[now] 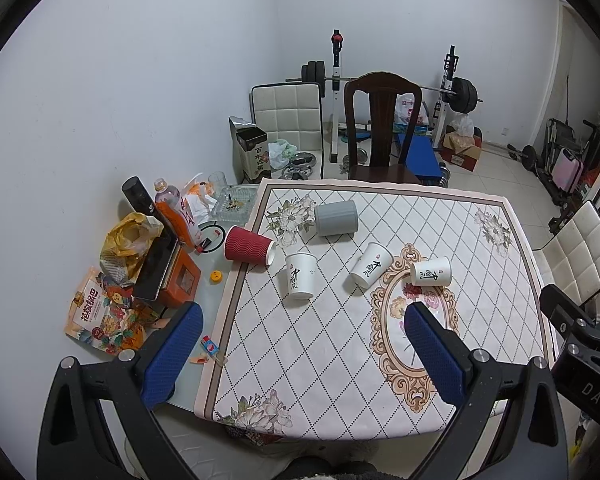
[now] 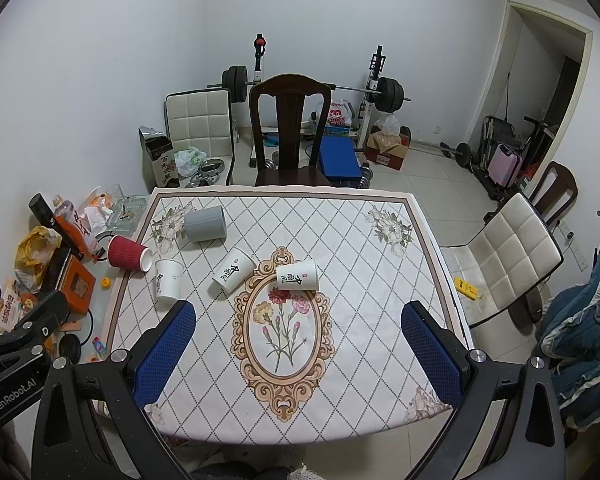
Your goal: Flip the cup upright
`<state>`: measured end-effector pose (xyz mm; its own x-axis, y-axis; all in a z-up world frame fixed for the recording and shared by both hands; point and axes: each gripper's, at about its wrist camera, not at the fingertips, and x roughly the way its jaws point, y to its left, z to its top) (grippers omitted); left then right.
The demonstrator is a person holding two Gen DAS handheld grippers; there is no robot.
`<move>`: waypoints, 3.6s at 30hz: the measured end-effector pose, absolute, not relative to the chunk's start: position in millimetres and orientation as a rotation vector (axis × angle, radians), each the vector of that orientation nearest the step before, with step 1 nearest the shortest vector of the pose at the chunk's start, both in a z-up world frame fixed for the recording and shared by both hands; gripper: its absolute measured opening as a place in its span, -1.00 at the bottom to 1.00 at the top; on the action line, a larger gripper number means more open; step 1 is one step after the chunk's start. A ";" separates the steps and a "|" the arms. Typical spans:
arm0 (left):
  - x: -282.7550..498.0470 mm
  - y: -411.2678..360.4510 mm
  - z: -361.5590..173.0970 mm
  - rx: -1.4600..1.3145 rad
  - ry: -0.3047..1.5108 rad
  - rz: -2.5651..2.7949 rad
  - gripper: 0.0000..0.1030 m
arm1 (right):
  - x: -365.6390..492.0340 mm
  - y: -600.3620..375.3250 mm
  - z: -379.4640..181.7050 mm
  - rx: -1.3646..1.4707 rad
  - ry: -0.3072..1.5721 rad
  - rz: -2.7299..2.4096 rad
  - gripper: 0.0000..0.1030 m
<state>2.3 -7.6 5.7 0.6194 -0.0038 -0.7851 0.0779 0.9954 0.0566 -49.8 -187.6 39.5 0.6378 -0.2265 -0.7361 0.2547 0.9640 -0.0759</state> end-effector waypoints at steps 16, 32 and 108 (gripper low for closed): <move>1.7 -8.0 5.4 0.088 0.898 -0.046 1.00 | -51.9 -187.4 40.2 0.036 0.834 -0.275 1.00; 4.2 -13.3 10.7 0.087 0.913 -0.044 1.00 | -51.5 -188.4 37.5 0.043 0.852 -0.270 1.00; 143.7 -55.9 -247.6 0.227 1.410 -0.176 0.17 | 99.9 -255.6 -283.8 0.194 1.449 -0.377 0.68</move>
<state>143.7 -55.9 -247.6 0.1526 0.0132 -0.9882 0.2557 0.9653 0.0524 99.9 -255.6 -283.8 0.0768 -0.1336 -0.9881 0.3649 0.9260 -0.0968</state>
